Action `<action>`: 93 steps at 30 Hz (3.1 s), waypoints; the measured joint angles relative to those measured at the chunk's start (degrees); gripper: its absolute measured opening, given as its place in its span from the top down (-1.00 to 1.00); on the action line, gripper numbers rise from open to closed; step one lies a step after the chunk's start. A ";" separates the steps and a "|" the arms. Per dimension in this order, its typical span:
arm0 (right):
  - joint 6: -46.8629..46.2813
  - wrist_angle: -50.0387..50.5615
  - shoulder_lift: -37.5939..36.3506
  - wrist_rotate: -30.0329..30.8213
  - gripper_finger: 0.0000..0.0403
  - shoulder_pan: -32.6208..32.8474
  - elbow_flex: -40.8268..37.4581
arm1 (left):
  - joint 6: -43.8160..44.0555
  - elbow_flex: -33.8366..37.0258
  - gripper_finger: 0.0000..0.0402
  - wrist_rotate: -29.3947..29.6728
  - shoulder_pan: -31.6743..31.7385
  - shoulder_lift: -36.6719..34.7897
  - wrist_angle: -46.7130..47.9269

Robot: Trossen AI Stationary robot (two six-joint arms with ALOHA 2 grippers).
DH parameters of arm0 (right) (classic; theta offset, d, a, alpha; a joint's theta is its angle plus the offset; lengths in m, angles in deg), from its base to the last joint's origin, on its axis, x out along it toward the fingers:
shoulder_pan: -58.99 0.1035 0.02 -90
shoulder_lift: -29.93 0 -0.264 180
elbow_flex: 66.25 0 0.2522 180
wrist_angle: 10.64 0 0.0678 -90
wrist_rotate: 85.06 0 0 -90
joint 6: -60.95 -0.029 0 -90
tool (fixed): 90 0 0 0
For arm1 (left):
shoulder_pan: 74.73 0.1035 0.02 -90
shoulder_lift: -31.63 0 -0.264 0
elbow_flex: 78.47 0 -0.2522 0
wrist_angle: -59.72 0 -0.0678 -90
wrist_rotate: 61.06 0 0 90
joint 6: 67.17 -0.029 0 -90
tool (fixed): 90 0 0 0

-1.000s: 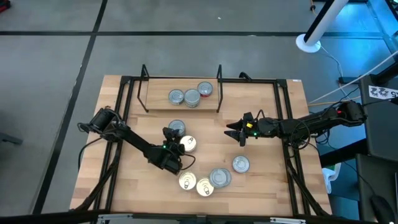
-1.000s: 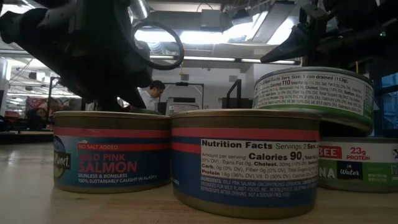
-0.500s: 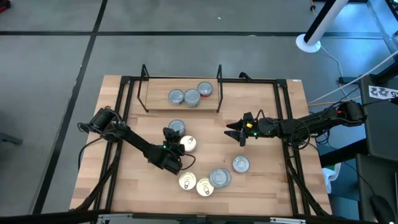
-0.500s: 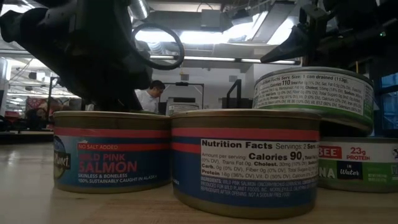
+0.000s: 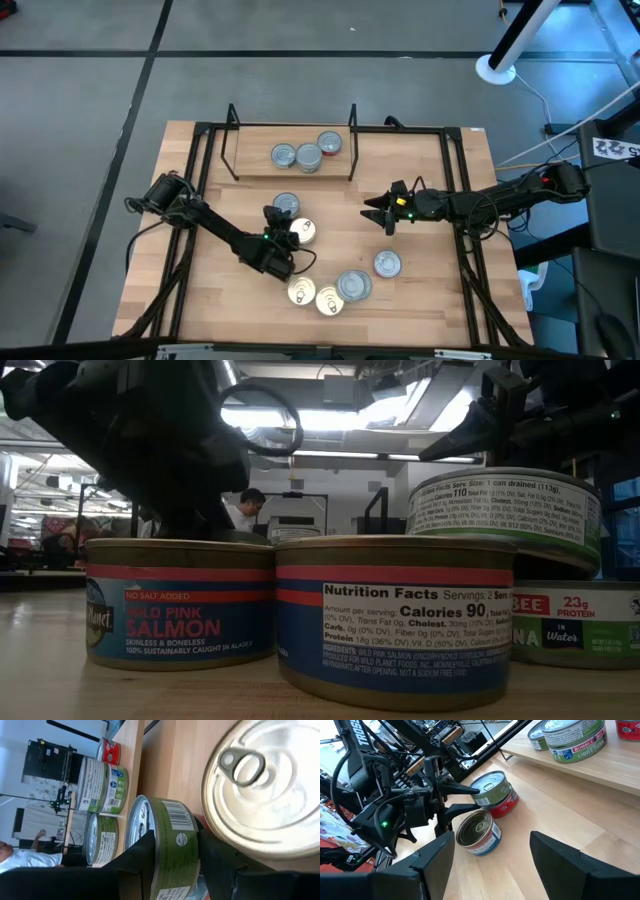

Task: Stack canned seafood by type on shelf
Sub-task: Stack the green tuna can on top of the other green tuna can on the shelf

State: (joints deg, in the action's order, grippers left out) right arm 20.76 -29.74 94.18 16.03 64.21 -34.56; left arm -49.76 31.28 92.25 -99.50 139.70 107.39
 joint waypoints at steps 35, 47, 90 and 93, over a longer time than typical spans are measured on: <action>0.02 1.79 0.00 0.00 -0.29 0.00 0.00 | 2.40 -0.79 0.38 9.48 5.60 -3.78 21.19; 0.14 1.70 0.00 0.00 -0.29 0.01 0.00 | 3.82 -0.79 0.38 11.33 14.15 -3.78 24.34; 3.43 1.95 0.00 0.02 -0.29 -0.01 -0.02 | -19.75 -0.72 0.38 9.91 24.25 -6.94 -0.91; 3.43 2.67 0.00 0.02 -0.29 -0.01 -0.02 | -20.04 -0.72 0.38 6.62 25.51 -7.86 -1.82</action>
State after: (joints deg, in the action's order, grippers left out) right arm 24.20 -27.08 94.18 16.05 64.20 -34.58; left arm -69.79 30.56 98.87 -73.99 131.84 105.57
